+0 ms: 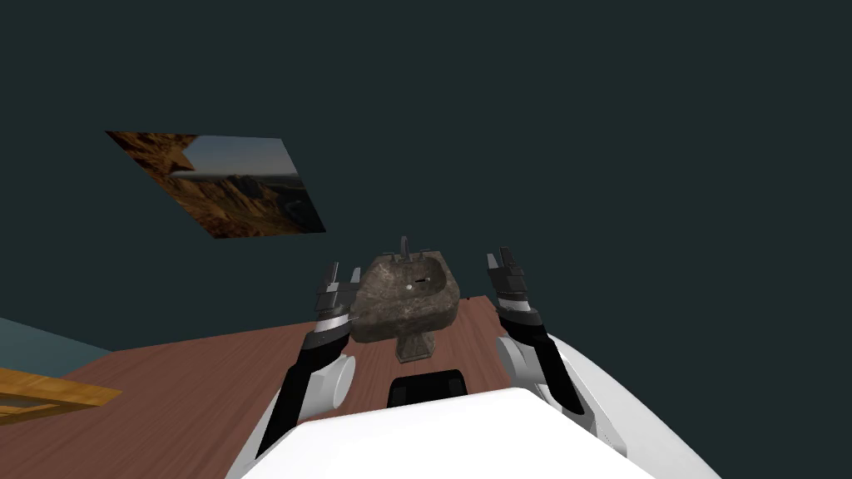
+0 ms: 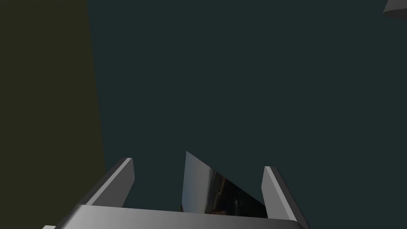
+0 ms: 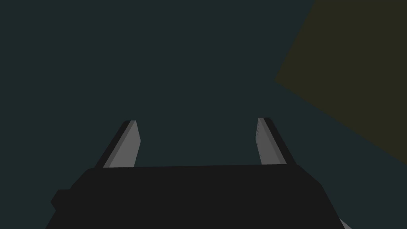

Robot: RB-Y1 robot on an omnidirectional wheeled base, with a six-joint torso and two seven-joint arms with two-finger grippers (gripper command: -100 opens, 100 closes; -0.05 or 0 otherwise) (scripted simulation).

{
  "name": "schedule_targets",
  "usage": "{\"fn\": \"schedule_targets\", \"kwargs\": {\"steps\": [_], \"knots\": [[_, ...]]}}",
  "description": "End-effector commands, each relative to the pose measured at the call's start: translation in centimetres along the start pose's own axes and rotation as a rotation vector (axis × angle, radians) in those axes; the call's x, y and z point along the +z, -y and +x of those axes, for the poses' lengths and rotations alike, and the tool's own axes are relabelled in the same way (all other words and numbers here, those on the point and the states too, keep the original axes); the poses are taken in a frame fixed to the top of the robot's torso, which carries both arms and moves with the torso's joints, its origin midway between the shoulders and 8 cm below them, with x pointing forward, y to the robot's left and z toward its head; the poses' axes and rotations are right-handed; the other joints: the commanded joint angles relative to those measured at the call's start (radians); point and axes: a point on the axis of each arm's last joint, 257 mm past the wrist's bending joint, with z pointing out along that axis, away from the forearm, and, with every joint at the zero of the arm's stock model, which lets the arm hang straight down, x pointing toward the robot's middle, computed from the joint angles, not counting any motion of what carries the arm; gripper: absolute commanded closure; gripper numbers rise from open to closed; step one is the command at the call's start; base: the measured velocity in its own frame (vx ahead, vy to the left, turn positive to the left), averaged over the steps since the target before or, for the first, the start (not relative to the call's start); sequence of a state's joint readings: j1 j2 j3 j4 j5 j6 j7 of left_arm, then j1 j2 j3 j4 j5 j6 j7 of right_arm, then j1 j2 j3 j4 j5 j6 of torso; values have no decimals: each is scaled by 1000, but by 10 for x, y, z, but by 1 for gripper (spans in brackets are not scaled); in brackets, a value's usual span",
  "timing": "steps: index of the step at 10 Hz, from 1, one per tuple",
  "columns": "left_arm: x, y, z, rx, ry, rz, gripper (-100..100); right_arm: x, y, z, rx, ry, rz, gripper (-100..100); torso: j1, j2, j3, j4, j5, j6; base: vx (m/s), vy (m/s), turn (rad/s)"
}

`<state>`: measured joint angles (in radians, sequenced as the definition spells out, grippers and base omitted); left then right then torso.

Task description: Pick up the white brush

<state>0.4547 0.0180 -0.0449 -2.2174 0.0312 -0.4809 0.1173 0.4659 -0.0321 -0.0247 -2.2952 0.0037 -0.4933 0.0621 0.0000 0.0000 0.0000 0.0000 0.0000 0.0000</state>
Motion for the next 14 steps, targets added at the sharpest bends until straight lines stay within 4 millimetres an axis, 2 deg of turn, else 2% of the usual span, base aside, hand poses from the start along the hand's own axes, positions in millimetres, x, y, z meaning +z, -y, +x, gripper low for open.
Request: {"fn": "schedule_targets", "kwargs": {"steps": [1,5,6,9,10,12,13,14], "knots": [[1,-13,4,18,-32,-34,-100,0,0,0,0,0,0,0,0,0,0,0,0,0,5,-14,-21],[6,-53,10,58,-79,-132,-100,0,0,0,0,0,0,0,-2,0,0,0,0,0,2,-34,-26],[6,-53,10,58,-79,-132,-100,0,0,0,0,0,0,0,-3,0,0,0,-1,0,2,-30,-8],[10,-91,15,91,-105,-223,-100,0,0,0,0,0,0,0,-2,-1,0,0,-1,0,3,-37,-32],[10,-93,15,92,-104,-229,-100,0,0,0,0,0,0,0,-3,-1,0,0,-1,0,3,-33,-11],[12,-120,18,115,-119,-295,-100,0,0,0,0,0,0,0,-3,0,0,0,-1,0,5,-44,-37],[12,-122,18,116,-119,-300,-100,0,0,0,0,0,0,0,-3,-1,0,0,-1,0,5,-37,-11],[13,-137,20,128,-126,-337,-100,0,0,0,0,0,0,0,-3,-1,0,0,-1,0,1,-38,-28]]}}
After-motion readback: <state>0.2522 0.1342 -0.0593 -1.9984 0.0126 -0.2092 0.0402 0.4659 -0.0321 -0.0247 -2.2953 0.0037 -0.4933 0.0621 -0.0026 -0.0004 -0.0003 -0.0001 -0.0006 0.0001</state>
